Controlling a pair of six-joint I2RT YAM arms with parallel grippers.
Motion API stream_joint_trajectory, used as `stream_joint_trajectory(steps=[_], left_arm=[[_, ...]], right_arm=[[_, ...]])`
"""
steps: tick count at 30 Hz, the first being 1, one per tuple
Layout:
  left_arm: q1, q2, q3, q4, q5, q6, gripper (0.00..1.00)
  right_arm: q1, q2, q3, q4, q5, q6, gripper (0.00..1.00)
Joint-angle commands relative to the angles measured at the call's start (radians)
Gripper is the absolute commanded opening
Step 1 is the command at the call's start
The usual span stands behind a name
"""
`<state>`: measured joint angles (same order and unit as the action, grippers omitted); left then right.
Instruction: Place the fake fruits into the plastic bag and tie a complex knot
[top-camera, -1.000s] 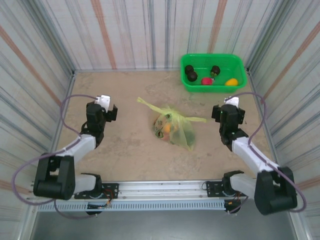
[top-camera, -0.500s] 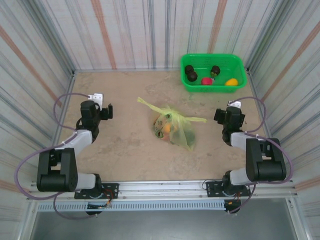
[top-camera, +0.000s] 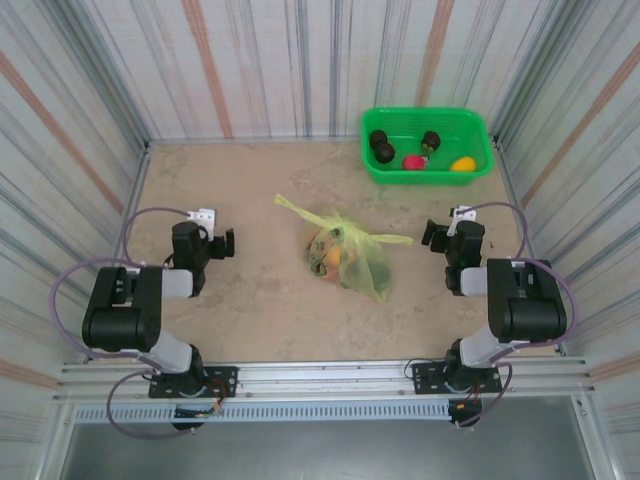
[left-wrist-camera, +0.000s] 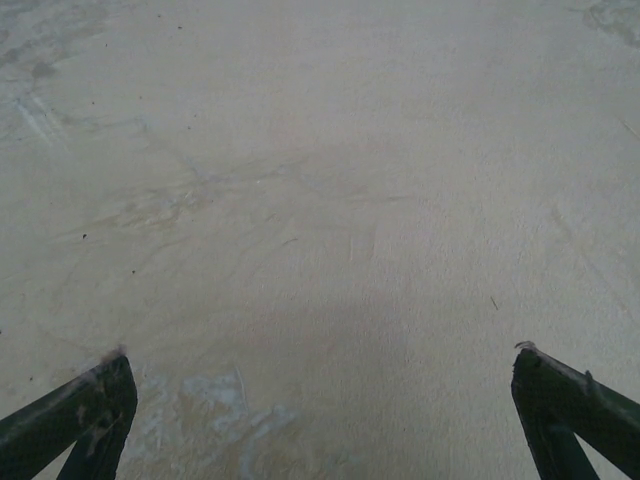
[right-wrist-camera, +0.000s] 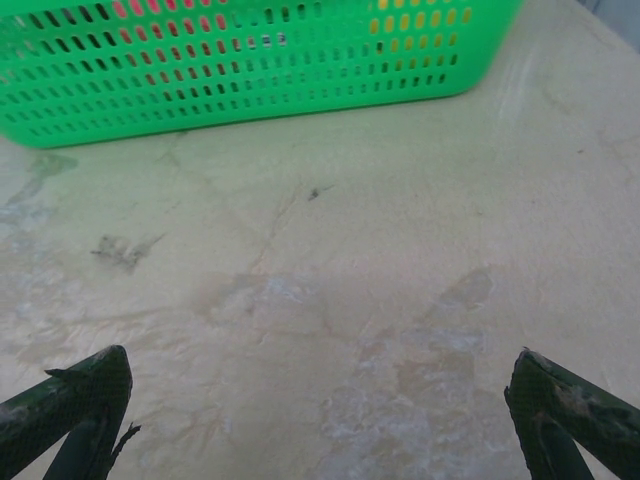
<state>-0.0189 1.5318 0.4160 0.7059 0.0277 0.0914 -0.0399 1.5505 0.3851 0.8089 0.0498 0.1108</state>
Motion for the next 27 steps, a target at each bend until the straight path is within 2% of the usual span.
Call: stream_joint_trajectory(steps=[1, 3, 5, 9, 11, 14, 27], left_arm=[[0.003, -0.017, 0.008, 0.059, 0.009, -0.02, 0.99], [0.002, 0.0, -0.003, 0.115, 0.002, -0.015, 0.99], [-0.006, -0.02, 0.003, 0.065, -0.004, -0.011, 0.99], [-0.049, -0.027, -0.047, 0.151, 0.017, 0.055, 0.99], [-0.028, -0.022, -0.021, 0.112, 0.052, 0.04, 0.99], [0.012, -0.009, 0.015, 0.058, 0.039, -0.018, 0.99], [0.002, -0.011, 0.012, 0.058, 0.021, -0.013, 0.99]], right_arm=[[-0.004, 0.0, 0.02, 0.009, -0.036, -0.024, 0.99], [-0.003, 0.001, 0.021, 0.008, -0.036, -0.023, 0.99], [-0.004, 0.005, 0.023, 0.009, -0.035, -0.022, 0.99], [0.003, -0.005, 0.006, 0.031, -0.035, -0.03, 0.99], [0.01, -0.004, 0.0, 0.043, -0.054, -0.05, 0.99], [-0.024, 0.003, 0.026, 0.005, -0.094, -0.022, 0.99], [-0.002, -0.003, 0.012, 0.02, -0.052, -0.032, 0.99]])
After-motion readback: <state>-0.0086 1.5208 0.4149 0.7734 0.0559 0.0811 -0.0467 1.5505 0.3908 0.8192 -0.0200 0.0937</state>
